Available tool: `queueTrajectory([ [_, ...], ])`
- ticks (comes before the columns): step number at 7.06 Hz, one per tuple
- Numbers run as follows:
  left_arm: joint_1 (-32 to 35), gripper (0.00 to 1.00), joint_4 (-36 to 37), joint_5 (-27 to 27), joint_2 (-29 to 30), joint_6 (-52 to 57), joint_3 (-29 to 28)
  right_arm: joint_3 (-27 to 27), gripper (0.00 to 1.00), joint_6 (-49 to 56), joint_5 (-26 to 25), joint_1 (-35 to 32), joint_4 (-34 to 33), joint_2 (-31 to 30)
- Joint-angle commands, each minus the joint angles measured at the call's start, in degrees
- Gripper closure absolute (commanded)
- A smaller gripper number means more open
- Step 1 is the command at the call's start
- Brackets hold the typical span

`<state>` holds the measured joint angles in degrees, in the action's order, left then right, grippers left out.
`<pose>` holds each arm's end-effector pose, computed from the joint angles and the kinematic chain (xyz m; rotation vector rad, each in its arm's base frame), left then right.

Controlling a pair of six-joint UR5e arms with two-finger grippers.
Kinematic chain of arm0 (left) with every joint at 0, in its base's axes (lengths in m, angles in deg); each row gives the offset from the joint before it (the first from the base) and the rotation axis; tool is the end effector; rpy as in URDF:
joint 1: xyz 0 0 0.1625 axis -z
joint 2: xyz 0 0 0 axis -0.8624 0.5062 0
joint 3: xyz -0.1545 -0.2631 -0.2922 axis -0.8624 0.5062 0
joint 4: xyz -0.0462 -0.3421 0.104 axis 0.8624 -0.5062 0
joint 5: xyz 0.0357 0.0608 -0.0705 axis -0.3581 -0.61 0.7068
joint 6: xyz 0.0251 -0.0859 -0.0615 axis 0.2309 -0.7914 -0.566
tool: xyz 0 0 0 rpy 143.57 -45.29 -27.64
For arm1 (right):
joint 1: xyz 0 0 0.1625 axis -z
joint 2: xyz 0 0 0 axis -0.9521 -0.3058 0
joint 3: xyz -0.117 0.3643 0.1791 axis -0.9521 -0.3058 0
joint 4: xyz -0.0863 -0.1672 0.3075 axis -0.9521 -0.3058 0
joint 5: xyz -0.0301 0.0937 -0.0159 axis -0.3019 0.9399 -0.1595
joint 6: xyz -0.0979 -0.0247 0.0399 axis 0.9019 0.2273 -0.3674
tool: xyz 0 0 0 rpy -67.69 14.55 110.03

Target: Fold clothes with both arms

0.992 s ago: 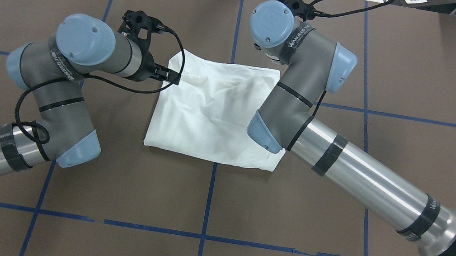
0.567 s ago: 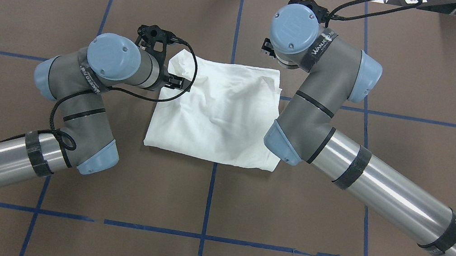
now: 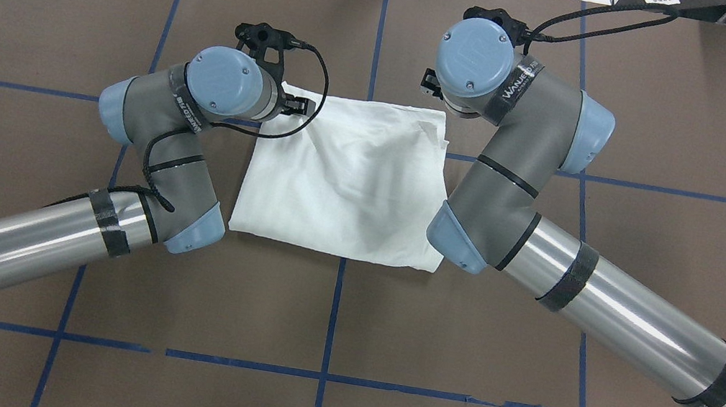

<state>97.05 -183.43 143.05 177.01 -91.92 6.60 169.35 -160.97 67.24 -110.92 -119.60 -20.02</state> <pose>0.5123 -0.5607 0.3345 0.4840 0.7697 -0.1764 -0.4733 -0.5526 0.2869 0.3139 -0.6087 0.4330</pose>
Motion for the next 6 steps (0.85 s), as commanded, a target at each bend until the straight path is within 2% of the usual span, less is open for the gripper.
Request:
queueTrajectory([
  [1,5.93,0.00,-0.09,-3.74,1.05,1.11,-6.20,0.04,0.00,-0.14,-0.23,0.41,0.05,-0.42],
  [3,9.46,0.00,-3.41,-3.16,0.79,7.34,-5.97,0.04,0.00,0.04,-0.23,0.50,0.05,-0.42],
  [4,9.64,0.00,-3.43,0.94,0.61,9.97,-4.31,0.39,0.00,0.65,0.47,0.50,0.05,-0.42],
  [5,10.34,0.00,-2.82,5.76,-3.48,11.30,3.02,1.87,0.00,2.22,3.26,0.32,-0.03,-1.29],
  [6,11.31,0.00,-2.29,9.64,-10.83,16.28,14.05,4.67,0.00,6.67,10.51,-2.20,-0.30,-2.77],
])
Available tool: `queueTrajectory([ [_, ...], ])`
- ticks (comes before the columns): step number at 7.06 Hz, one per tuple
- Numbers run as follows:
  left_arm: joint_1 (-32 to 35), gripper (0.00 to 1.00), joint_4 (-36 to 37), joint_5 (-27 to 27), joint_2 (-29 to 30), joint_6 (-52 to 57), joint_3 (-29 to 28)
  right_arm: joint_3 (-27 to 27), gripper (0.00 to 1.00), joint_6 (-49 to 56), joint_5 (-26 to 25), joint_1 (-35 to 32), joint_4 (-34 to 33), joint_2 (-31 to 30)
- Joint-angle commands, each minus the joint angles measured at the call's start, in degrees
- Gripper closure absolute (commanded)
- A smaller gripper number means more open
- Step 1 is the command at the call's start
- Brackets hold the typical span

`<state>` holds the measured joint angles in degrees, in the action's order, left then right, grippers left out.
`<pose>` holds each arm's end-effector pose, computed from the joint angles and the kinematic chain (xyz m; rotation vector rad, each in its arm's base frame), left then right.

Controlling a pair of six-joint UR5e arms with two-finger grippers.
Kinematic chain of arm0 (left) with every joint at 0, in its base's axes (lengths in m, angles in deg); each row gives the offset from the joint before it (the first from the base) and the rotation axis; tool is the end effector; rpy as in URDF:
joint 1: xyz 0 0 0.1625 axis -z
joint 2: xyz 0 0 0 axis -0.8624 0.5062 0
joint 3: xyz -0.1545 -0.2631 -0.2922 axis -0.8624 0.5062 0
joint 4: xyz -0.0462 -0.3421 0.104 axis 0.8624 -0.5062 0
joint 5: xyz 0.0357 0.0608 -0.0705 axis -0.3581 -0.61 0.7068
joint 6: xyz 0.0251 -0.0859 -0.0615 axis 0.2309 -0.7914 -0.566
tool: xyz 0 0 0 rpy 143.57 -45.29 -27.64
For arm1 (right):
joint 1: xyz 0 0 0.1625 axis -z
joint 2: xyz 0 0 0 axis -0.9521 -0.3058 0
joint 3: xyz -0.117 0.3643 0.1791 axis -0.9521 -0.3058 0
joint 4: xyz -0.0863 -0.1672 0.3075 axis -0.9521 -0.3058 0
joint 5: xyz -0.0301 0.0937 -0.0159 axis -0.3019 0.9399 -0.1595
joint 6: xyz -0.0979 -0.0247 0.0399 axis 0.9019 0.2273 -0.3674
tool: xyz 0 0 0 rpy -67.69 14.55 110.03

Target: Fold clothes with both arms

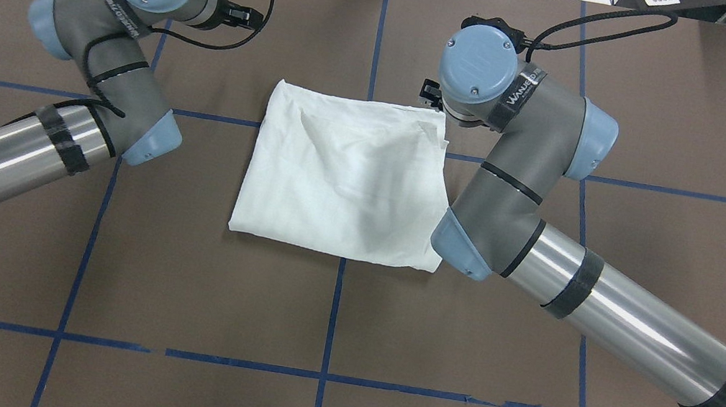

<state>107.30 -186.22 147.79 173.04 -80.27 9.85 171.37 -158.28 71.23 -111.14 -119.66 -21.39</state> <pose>0.3967 -0.6211 0.3523 0.5892 0.7415 -0.1137 -0.4687 -0.5427 0.2893 0.2734 -0.6392 0.3671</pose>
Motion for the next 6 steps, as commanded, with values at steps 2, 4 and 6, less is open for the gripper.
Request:
queueTrajectory([
  [2,3.35,0.00,14.66,9.24,-17.00,14.31,31.55,16.14,0.00,15.74,17.17,-9.71,-0.94,-13.75],
  [4,9.46,0.00,21.66,15.79,-26.40,25.95,43.39,22.35,0.00,36.17,27.80,-22.33,-0.94,-27.64],
  [6,29.52,0.00,21.86,30.00,-35.90,51.23,41.26,22.19,0.00,63.13,34.50,-36.57,-1.03,-39.77],
])
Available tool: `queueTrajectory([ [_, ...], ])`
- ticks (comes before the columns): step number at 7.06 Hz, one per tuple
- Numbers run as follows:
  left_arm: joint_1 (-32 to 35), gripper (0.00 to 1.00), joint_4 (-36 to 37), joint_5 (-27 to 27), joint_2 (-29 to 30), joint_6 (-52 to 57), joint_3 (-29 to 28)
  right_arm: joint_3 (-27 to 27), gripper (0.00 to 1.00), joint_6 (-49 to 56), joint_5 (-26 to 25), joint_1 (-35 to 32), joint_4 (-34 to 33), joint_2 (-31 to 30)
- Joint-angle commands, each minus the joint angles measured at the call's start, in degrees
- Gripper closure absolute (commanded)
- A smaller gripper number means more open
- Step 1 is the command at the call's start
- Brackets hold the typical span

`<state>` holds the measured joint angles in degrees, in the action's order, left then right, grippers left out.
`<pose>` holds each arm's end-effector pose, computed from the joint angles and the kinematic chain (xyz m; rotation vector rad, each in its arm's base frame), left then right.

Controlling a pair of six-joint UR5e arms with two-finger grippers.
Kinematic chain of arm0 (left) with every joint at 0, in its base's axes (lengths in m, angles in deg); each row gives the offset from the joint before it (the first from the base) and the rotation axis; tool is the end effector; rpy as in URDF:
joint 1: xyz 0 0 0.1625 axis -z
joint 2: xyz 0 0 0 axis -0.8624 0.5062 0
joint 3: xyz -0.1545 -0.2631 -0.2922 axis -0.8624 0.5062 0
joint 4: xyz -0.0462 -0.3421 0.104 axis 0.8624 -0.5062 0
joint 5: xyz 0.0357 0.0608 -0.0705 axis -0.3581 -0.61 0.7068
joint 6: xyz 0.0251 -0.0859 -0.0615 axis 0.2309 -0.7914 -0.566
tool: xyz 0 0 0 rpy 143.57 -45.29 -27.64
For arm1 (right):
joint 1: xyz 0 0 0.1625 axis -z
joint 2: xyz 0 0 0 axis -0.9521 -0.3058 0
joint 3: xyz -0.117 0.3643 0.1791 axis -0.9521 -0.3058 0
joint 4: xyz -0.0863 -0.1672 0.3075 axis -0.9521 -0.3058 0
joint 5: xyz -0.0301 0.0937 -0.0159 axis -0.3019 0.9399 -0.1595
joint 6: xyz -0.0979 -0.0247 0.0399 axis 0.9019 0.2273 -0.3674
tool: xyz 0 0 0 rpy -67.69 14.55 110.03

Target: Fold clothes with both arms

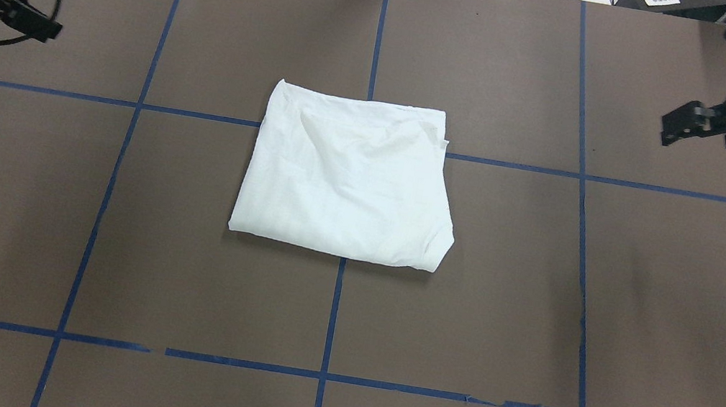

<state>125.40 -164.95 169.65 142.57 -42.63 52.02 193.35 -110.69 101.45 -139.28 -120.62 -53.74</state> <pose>0.1217 -0.4780 0.3984 0.5793 0.6673 0.3447 -0.1319 -0.5012 0.4617 0.1960 -0.7164 -0.0833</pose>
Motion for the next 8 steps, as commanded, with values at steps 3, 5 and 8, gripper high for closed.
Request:
queueTrajectory([
  [3,21.90,0.00,-0.02,13.84,-16.51,14.93,-4.43,0.30,0.00,31.92,6.69,-21.40,0.89,-26.13],
  [5,24.10,0.00,1.19,14.54,-17.25,14.93,-7.26,-0.67,0.00,31.41,7.91,-22.99,0.90,-29.27],
  [8,24.10,0.00,5.77,14.63,-17.34,15.02,-6.99,1.79,0.00,31.05,11.44,-23.00,0.37,-28.58],
])
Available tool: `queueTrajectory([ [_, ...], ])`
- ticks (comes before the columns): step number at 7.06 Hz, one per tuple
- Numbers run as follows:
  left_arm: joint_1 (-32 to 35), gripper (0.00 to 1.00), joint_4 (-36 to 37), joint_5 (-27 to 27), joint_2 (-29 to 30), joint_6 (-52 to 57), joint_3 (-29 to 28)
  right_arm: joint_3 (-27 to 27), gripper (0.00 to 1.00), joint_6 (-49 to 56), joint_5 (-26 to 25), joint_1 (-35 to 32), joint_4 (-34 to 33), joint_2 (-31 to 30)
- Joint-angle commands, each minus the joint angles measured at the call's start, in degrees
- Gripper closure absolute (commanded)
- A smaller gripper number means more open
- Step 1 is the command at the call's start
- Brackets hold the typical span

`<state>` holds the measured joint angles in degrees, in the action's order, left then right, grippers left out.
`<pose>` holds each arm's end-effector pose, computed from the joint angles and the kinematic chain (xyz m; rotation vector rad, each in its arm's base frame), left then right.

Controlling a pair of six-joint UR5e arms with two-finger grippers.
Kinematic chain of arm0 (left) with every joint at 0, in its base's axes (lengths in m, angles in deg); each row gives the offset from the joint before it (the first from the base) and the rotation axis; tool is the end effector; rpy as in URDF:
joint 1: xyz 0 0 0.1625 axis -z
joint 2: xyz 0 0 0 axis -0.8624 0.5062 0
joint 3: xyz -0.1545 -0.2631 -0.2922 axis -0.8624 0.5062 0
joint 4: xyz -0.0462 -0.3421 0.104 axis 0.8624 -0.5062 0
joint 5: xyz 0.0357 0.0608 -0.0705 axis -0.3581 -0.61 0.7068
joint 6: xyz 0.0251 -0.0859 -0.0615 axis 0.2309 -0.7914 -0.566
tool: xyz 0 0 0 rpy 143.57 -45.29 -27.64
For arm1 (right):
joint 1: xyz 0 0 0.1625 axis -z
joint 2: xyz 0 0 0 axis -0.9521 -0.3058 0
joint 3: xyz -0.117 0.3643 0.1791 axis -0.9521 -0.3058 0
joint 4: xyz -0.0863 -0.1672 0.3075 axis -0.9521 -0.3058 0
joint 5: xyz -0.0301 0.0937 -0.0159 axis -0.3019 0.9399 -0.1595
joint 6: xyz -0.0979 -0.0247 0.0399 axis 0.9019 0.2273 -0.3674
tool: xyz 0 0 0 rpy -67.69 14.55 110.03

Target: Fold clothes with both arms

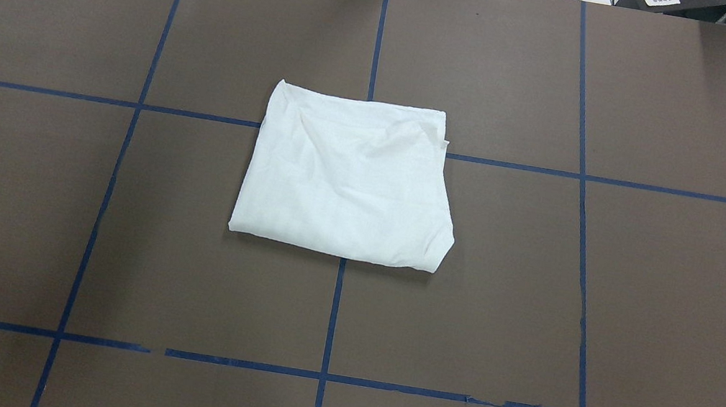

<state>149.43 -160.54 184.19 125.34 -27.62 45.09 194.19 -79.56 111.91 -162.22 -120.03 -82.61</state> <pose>-0.0609 -0.3880 0.5821 0.2714 0.7099 0.1180 0.0583 -0.3070 0.6525 0.0433 -0.7628 -0.0814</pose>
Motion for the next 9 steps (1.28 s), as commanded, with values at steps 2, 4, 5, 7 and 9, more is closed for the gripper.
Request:
queueTrajectory([
  [2,-0.02,0.00,2.33,0.09,-0.10,-0.51,0.20,0.78,0.00,-0.51,1.06,-0.06,0.13,0.55],
  [4,-0.02,0.00,2.95,0.09,-1.06,-0.52,-1.11,0.60,0.00,-0.34,0.89,-0.06,0.31,0.47],
  [5,0.07,0.00,2.52,0.26,-2.37,-0.43,-1.03,0.60,0.00,-0.33,0.80,0.11,0.31,0.47],
  [7,-0.20,0.00,2.34,-0.09,-2.91,-0.08,-0.94,0.51,0.00,-0.33,0.80,0.12,0.31,0.47],
  [9,-0.20,0.00,2.07,-0.09,-2.91,-0.43,-1.03,0.25,0.00,-0.25,0.63,0.12,0.31,0.47],
])
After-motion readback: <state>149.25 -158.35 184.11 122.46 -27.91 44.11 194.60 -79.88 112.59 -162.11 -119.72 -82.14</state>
